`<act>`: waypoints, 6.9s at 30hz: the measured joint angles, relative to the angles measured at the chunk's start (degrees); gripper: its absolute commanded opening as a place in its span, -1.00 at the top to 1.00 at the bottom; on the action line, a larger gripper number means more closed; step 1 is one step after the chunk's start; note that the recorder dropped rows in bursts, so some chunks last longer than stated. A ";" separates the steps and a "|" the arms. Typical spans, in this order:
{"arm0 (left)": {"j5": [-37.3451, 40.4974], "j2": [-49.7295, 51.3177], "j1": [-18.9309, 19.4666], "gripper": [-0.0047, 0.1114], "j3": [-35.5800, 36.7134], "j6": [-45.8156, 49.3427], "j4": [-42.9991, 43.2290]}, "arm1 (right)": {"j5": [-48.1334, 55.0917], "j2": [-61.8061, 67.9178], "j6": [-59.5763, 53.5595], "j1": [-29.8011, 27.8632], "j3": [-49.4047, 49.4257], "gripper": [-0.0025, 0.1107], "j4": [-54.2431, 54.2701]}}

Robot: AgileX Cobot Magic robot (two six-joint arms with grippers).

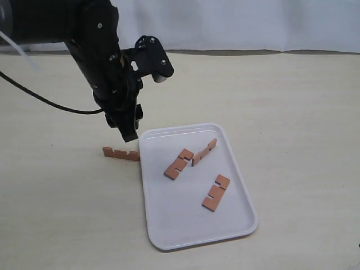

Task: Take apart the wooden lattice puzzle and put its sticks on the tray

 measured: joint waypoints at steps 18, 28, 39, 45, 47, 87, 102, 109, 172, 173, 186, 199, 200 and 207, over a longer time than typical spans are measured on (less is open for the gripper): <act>0.83 9.39 4.28 0.04 0.00 2.16 -4.13 | 0.00 0.00 0.00 0.00 0.00 0.88 0.00; 0.57 12.94 4.28 0.04 0.00 2.16 -4.13 | 0.00 0.00 0.00 0.00 0.00 0.88 0.00; -1.33 13.96 4.28 0.04 0.00 2.16 -4.81 | 0.00 0.00 0.00 0.00 0.00 0.88 0.00; -1.33 15.22 4.28 0.55 0.00 2.16 -5.11 | 0.00 0.00 0.00 0.00 0.00 0.88 0.00; -1.33 15.22 4.28 0.92 0.00 2.16 -5.11 | 0.00 0.00 0.00 0.00 0.00 0.88 0.00; -8.22 13.06 -7.84 0.34 0.00 0.06 -35.38 | 0.00 0.00 0.00 0.00 0.00 0.88 0.00; -1.12 8.85 -7.84 0.39 -6.06 -10.43 -22.24 | 0.00 0.00 0.00 0.00 0.00 0.88 0.00; 9.59 1.88 -7.03 0.92 -6.88 -28.88 2.85 | 0.00 0.00 0.00 0.00 0.00 0.88 0.00; -38.95 -105.17 33.29 0.92 61.27 -36.79 -6.43 | 0.09 0.00 0.00 0.00 0.09 0.88 0.00; -40.69 -105.17 33.29 0.92 64.11 -36.79 -6.43 | 0.09 0.00 0.00 0.00 0.09 0.88 0.00; -42.60 -105.17 33.29 0.92 77.35 -36.89 -6.63 | 0.09 0.00 0.00 0.03 0.09 0.88 0.00; -33.56 -105.17 33.29 0.92 77.35 -36.89 -7.38 | 0.09 0.00 0.00 0.03 0.09 0.88 0.00; -33.25 -105.17 33.29 0.92 77.35 -36.89 -7.64 | 0.09 0.00 0.00 0.03 0.09 0.88 0.00; -31.89 -105.17 33.29 0.92 77.35 -36.89 -8.12 | 0.09 0.00 0.00 0.03 0.09 0.88 0.00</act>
